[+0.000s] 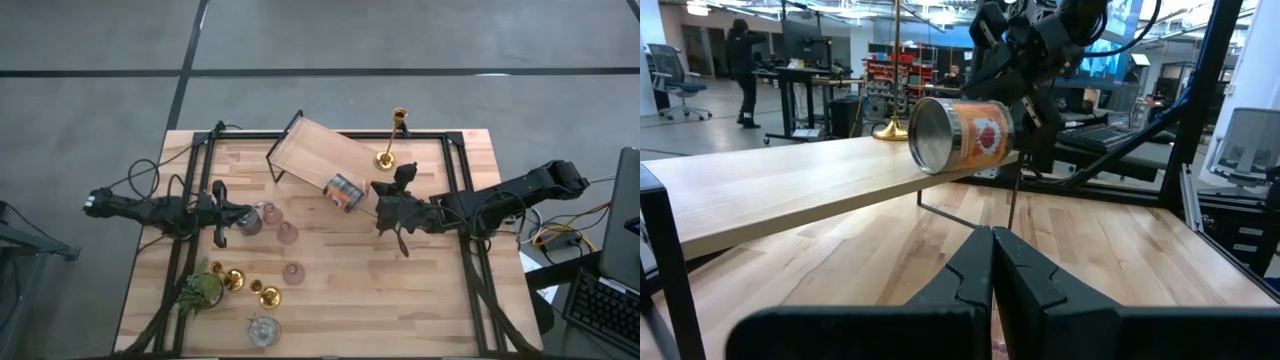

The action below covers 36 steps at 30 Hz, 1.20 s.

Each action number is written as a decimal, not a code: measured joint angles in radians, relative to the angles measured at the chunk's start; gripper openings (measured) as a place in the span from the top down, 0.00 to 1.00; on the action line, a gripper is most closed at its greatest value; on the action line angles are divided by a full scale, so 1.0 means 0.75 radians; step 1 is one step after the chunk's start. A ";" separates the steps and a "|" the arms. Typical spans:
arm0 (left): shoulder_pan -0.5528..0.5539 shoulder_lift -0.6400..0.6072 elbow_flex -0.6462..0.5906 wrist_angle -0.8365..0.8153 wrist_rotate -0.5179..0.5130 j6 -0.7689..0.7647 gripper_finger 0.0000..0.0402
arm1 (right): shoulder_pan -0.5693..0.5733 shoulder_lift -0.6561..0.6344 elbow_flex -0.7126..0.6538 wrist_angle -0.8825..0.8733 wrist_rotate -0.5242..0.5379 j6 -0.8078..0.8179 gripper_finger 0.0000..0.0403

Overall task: Pick & Place candle stick holders
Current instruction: Put the bottom right silver scented candle on the shelf

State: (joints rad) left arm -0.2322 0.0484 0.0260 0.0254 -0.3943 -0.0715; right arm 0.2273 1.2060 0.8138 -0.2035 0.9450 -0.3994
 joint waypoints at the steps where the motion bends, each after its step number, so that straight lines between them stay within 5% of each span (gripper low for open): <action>1: 0.000 0.000 0.000 0.000 0.000 0.000 0.97 | 0.001 0.000 0.003 0.000 0.000 0.001 0.98; 22: 0.000 0.000 0.000 0.000 0.001 0.000 0.97 | 0.158 0.009 0.155 -0.001 -0.021 0.107 0.98; 30: 0.000 0.000 0.000 0.000 0.001 0.000 0.97 | 0.219 0.064 0.174 0.018 -0.369 0.391 0.98; 36: 0.000 0.000 0.000 0.000 0.000 0.000 0.97 | 0.264 0.214 0.188 0.045 -0.390 0.620 0.98</action>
State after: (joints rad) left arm -0.2321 0.0483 0.0257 0.0254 -0.3941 -0.0715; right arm 0.4253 1.3664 0.9550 -0.1696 0.6526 0.0659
